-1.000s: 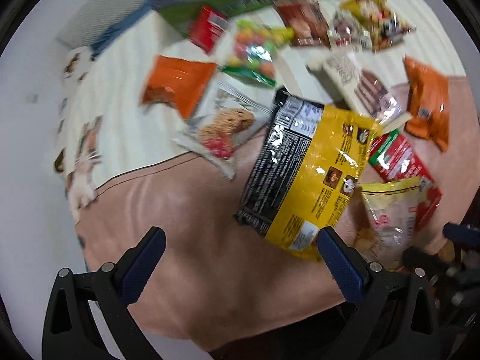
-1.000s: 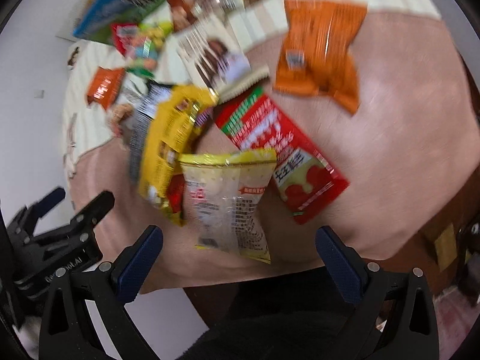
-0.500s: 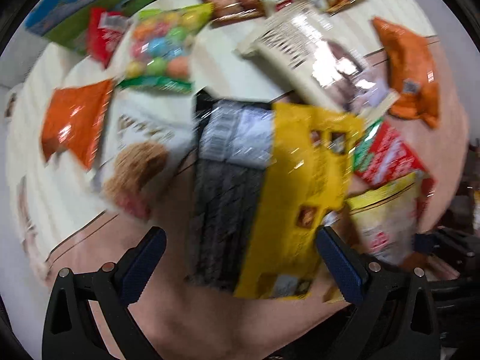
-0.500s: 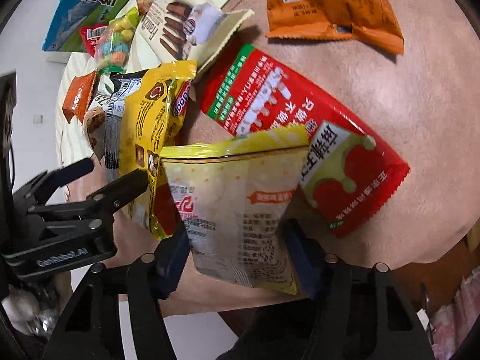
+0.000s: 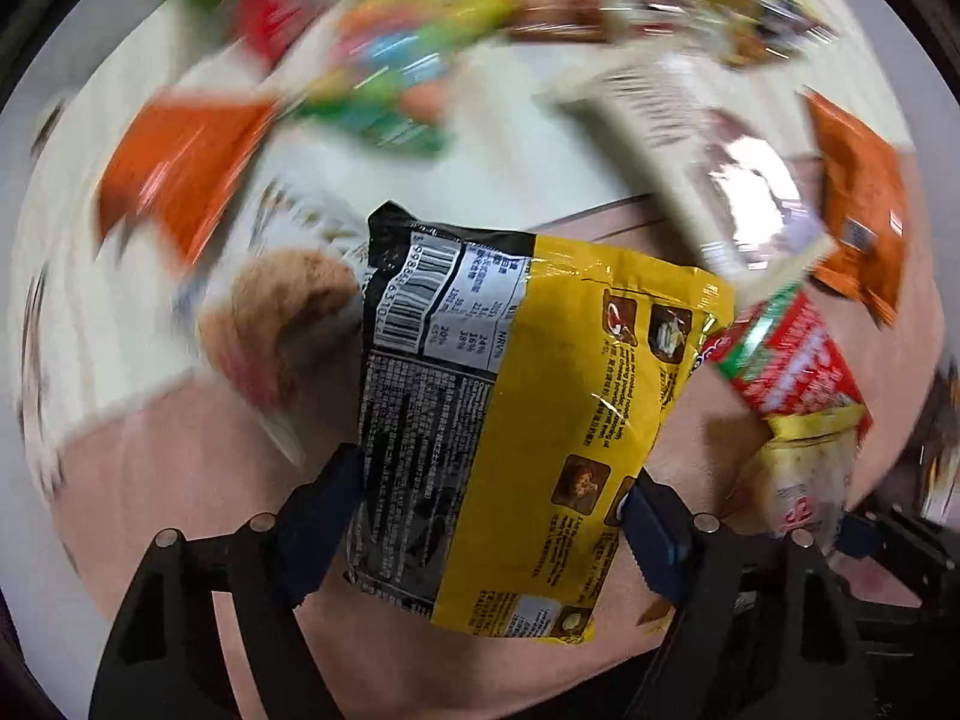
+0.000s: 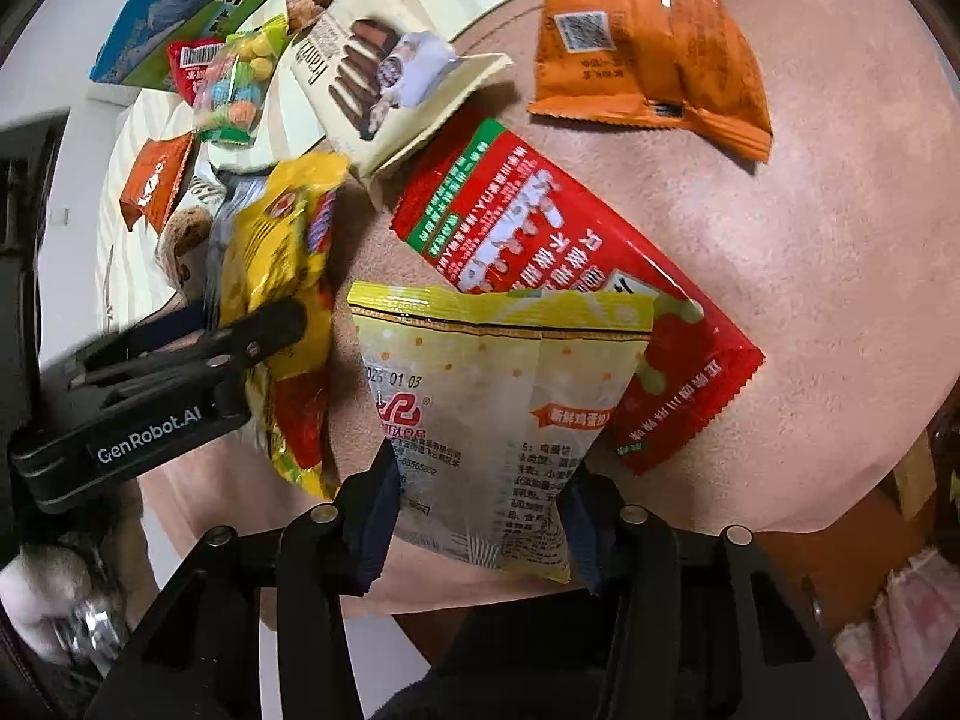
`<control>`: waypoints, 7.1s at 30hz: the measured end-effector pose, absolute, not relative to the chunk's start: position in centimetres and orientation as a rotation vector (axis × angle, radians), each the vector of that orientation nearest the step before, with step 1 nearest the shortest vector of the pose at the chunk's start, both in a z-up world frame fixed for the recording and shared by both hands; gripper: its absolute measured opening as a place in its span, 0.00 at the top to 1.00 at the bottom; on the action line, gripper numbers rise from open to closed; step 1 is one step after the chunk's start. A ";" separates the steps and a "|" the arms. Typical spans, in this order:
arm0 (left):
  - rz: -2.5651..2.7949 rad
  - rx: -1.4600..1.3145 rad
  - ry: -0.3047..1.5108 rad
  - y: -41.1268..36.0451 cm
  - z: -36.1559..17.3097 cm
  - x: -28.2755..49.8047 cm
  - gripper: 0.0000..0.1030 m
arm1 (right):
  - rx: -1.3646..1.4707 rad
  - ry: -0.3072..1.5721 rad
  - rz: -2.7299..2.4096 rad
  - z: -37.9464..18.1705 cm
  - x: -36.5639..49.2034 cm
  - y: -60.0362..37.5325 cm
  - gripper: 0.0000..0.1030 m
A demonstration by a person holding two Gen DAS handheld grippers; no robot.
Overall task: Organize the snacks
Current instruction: 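Grasp the yellow-black bag with the left tool while the right tool grasps the white-yellow bag, then carry both bags into the cardboard box and open both tools, then grasp the white cookie packet with the left tool while the right tool grasps the Franzzi pack, then lower both packets into the box and open both tools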
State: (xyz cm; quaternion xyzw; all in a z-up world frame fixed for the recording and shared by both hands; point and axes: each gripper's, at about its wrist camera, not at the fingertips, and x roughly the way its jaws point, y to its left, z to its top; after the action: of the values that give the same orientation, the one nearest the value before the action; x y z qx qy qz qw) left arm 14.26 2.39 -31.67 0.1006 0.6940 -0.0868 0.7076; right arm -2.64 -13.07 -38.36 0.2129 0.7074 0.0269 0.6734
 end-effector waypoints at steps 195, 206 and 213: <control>0.227 -0.499 1.395 11.0 -30.0 7.1 0.68 | 0.138 1.535 0.200 -35.1 11.3 -8.1 0.43; 0.087 -0.492 1.292 10.4 -22.4 9.6 0.69 | 0.217 1.424 0.268 -28.5 12.2 -10.3 0.43; -0.051 -0.459 1.183 8.6 -15.3 15.6 0.69 | 0.251 1.301 0.317 -19.9 17.9 -12.3 0.43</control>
State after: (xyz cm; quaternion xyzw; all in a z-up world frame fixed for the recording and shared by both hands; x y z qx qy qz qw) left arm 15.58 8.63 -15.31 -0.2145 0.5525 -0.0239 0.8051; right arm 17.90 -12.29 -19.88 0.1160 0.6012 0.1466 0.7769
